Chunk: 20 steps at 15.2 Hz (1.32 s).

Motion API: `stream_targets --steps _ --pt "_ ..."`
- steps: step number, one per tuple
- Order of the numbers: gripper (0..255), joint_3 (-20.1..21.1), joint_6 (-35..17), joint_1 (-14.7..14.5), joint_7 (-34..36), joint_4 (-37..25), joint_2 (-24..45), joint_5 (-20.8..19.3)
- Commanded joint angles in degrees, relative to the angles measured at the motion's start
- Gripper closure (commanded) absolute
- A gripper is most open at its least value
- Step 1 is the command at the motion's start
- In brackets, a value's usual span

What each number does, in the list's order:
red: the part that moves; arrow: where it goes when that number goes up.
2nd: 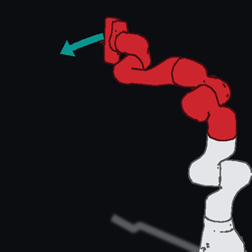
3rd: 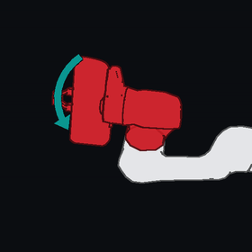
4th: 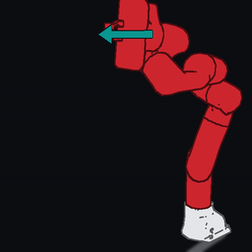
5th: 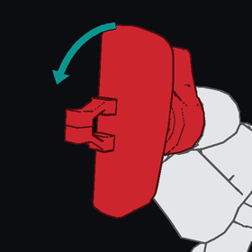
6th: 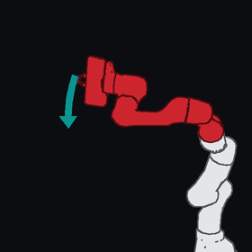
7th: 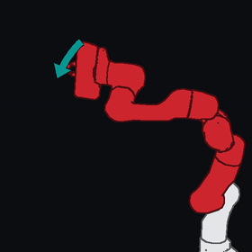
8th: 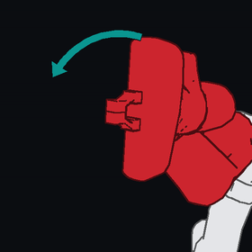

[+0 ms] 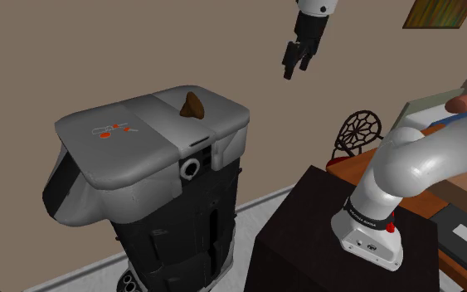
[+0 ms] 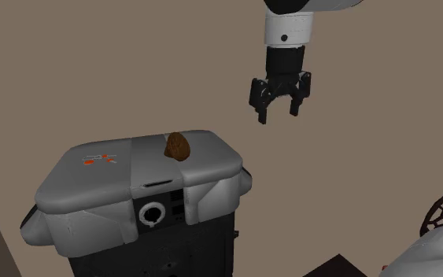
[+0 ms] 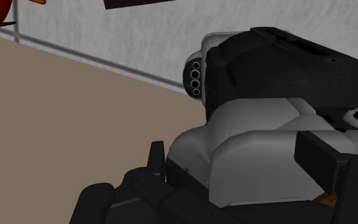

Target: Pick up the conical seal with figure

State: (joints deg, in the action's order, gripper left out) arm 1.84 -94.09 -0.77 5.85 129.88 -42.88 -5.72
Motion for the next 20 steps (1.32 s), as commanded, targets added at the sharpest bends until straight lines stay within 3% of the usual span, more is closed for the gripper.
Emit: stream_targets --steps 1,11,20 --pt "0 0.0 0.0 0.0 0.0 0.0 0.0 0.0" --pt "0 13.28 -4.52 1.77 20.39 -11.01 18.67 -0.89" --pt "0 22.35 -1.68 1.91 39.54 -30.22 41.53 -10.02"
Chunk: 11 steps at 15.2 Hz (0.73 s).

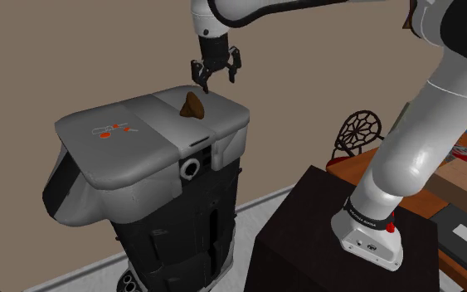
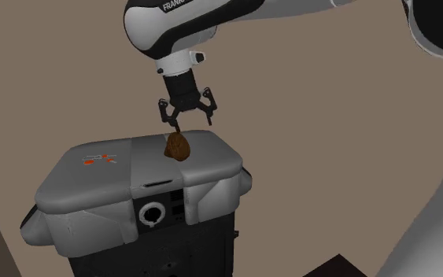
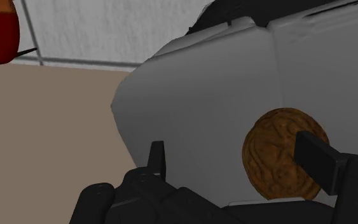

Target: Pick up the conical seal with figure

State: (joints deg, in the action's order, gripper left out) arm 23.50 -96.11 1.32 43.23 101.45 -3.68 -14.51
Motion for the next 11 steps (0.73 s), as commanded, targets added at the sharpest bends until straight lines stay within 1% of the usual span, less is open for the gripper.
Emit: stream_targets --steps 1,4,7,11 --pt "0 1.27 1.24 -0.66 4.16 -4.58 5.23 -2.67" --pt "0 2.29 4.67 -2.93 9.6 -14.01 14.35 -7.21" --pt "0 2.05 8.89 -6.35 13.51 -24.75 23.53 -11.43" --pt "0 1.79 5.77 -5.97 14.36 -21.14 23.1 -11.22"
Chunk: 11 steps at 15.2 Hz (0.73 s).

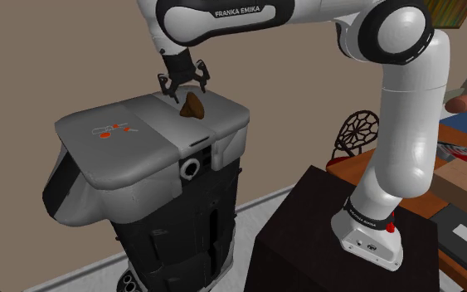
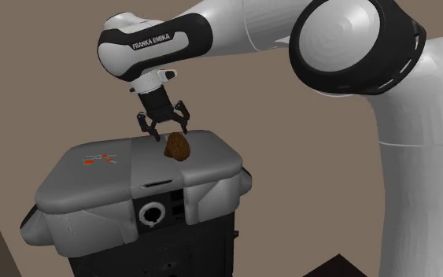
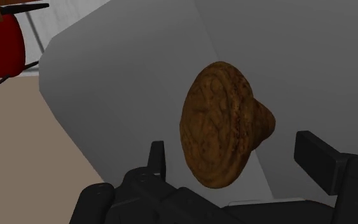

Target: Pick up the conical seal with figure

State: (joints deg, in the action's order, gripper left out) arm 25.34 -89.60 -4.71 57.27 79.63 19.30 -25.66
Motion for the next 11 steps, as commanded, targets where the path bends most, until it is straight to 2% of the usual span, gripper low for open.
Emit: stream_targets --steps 1,5,6,11 --pt "0 -0.06 -1.49 0.18 0.54 1.52 0.06 -0.06" --pt "0 -0.11 -3.39 0.44 1.12 3.58 -0.01 -0.09" --pt "255 -0.11 -3.42 0.47 1.1 3.65 -0.06 -0.08" --pt "255 -0.11 -3.48 0.5 1.1 3.74 -0.1 -0.06"
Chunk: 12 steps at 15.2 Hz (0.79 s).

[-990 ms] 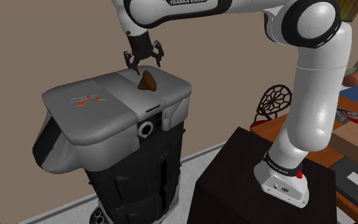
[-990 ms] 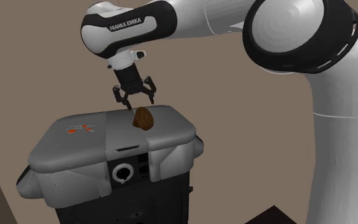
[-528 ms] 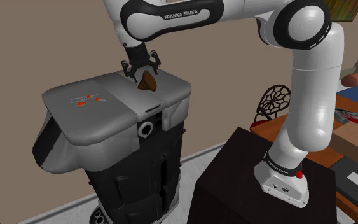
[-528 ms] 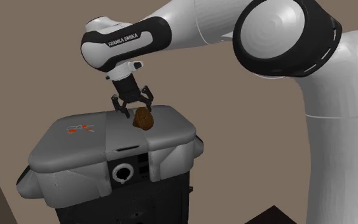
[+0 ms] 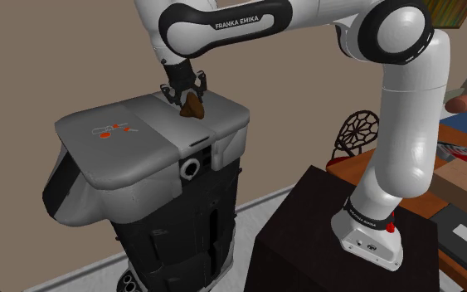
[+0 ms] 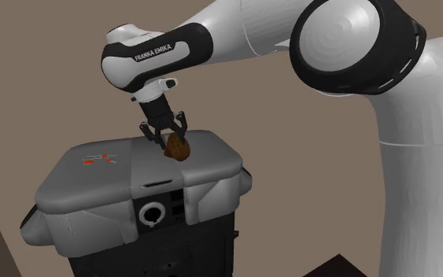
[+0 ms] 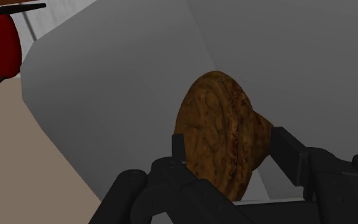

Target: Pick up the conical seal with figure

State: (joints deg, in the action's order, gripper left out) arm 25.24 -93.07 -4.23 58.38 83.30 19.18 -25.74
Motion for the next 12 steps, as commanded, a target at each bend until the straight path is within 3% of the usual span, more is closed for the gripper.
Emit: stream_targets --steps 1,4,12 --pt "255 -0.01 0.02 0.01 -0.01 0.04 0.05 0.01" --pt "255 0.0 0.09 -0.04 0.01 -0.09 0.12 -0.02" --pt "255 0.11 6.17 -1.03 -1.77 -7.01 0.71 -0.16"
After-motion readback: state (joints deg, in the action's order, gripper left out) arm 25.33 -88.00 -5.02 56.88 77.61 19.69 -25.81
